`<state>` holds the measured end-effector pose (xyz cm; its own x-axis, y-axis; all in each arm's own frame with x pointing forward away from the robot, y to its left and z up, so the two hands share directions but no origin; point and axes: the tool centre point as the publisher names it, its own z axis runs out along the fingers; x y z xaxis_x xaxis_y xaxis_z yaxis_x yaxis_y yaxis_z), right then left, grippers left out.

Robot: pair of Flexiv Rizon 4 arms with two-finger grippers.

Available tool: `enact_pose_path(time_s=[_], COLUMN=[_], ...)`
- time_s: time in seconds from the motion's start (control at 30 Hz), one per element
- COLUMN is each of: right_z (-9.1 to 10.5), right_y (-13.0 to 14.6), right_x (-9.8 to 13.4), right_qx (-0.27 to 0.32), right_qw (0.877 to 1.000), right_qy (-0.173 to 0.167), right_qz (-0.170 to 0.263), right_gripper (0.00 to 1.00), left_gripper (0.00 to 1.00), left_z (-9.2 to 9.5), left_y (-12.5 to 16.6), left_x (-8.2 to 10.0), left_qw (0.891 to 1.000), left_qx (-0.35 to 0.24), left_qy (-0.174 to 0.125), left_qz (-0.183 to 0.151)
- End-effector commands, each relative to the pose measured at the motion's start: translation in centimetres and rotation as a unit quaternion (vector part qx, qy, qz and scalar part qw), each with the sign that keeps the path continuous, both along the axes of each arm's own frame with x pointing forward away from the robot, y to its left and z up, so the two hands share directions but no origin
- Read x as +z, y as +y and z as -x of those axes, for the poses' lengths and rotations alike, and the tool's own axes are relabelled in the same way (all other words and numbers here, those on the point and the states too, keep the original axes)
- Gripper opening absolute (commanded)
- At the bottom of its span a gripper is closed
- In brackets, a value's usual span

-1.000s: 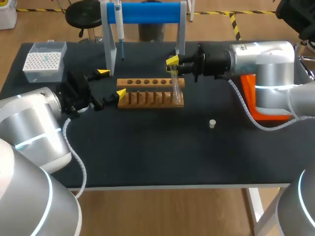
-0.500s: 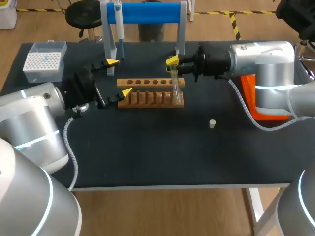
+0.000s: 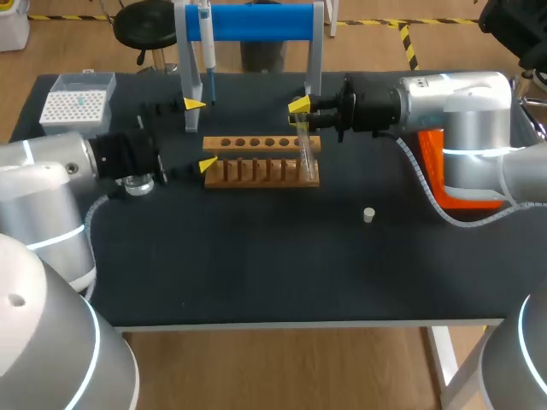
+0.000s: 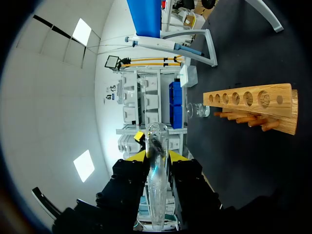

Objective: Invert the test tube, pick up the pipette, mount the tip to pipette, aspirate from beaker and dispense into the tube, eject the tip, return the pipette, and cap with the stopper.

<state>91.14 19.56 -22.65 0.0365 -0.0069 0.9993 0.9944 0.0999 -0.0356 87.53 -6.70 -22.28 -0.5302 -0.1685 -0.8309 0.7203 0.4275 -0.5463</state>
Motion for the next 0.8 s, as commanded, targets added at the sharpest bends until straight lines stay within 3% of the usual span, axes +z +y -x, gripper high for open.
enact_pose_path(time_s=[0.03, 0.13, 0.3, 0.47, 0.8], right_z=[0.1, 0.1, 0.1, 0.1, 0.1], right_y=[0.0, 0.0, 0.0, 0.0, 0.0], right_x=[0.1, 0.1, 0.1, 0.1, 0.1], right_qx=[-0.001, -0.001, -0.001, -0.001, -0.001], right_qw=[1.0, 1.0, 1.0, 1.0, 1.0], right_qy=[0.0, 0.0, 0.0, 0.0, 0.0], right_qz=[0.001, 0.001, 0.001, 0.001, 0.001], right_gripper=[0.0, 0.0, 0.0, 0.0, 0.0], left_gripper=[1.0, 1.0, 1.0, 1.0, 1.0], left_z=[-0.2, -0.6, -0.8, -0.3, 1.1], left_y=[-0.5, -0.9, -2.2, -4.1, -6.8], left_x=[-1.4, -1.8, -1.0, -0.3, 0.2], left_qw=[0.983, 0.975, 0.962, 0.951, 0.939], left_qx=[0.029, 0.021, -0.015, -0.048, -0.096], left_qy=[-0.183, -0.217, -0.262, -0.284, -0.311], left_qz=[-0.003, -0.032, -0.072, -0.112, -0.11])
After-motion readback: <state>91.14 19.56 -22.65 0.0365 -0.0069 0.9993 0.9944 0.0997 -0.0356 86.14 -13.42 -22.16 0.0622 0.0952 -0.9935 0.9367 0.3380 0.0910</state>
